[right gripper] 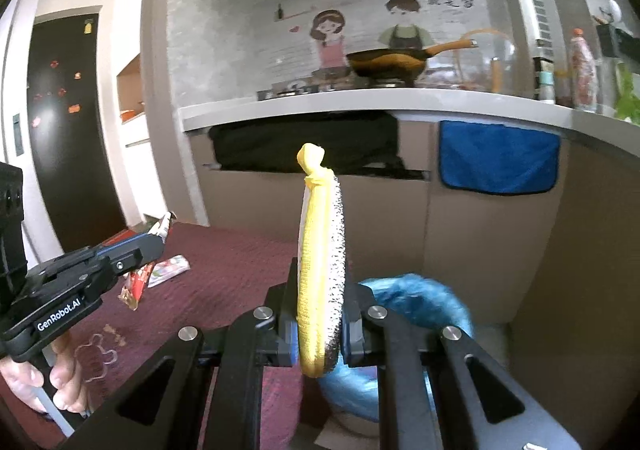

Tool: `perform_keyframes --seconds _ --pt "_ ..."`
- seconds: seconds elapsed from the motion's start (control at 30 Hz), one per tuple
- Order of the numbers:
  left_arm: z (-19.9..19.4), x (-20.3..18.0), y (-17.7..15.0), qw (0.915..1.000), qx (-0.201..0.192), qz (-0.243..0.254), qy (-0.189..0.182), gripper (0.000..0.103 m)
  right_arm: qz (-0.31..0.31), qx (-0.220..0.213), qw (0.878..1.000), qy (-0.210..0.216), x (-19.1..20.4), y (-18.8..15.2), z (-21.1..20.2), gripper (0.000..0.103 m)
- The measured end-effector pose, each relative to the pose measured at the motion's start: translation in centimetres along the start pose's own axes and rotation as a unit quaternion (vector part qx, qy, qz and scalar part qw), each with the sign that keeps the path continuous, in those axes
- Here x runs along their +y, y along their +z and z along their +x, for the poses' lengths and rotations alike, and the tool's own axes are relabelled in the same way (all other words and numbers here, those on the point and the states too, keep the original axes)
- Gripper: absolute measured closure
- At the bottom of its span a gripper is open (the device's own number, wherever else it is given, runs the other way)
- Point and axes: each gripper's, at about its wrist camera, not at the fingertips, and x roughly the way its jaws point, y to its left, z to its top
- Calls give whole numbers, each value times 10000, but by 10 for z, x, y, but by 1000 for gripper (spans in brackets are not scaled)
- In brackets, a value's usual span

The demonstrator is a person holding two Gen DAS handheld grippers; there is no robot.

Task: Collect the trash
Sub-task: 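Carry the scrubber and wrapper over the blue bin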

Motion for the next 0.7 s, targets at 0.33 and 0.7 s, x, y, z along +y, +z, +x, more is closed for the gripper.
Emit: perform_keyframes --seconds 0.33,0.7 --pt "69 -16 -12 9986 467 76 -234 98 206 230 9991 -285 -46 -15 29 90" --pt "144 -18 -31 9943 976 -5 -431 98 620 669 9949 -441 -91 -39 77 90"
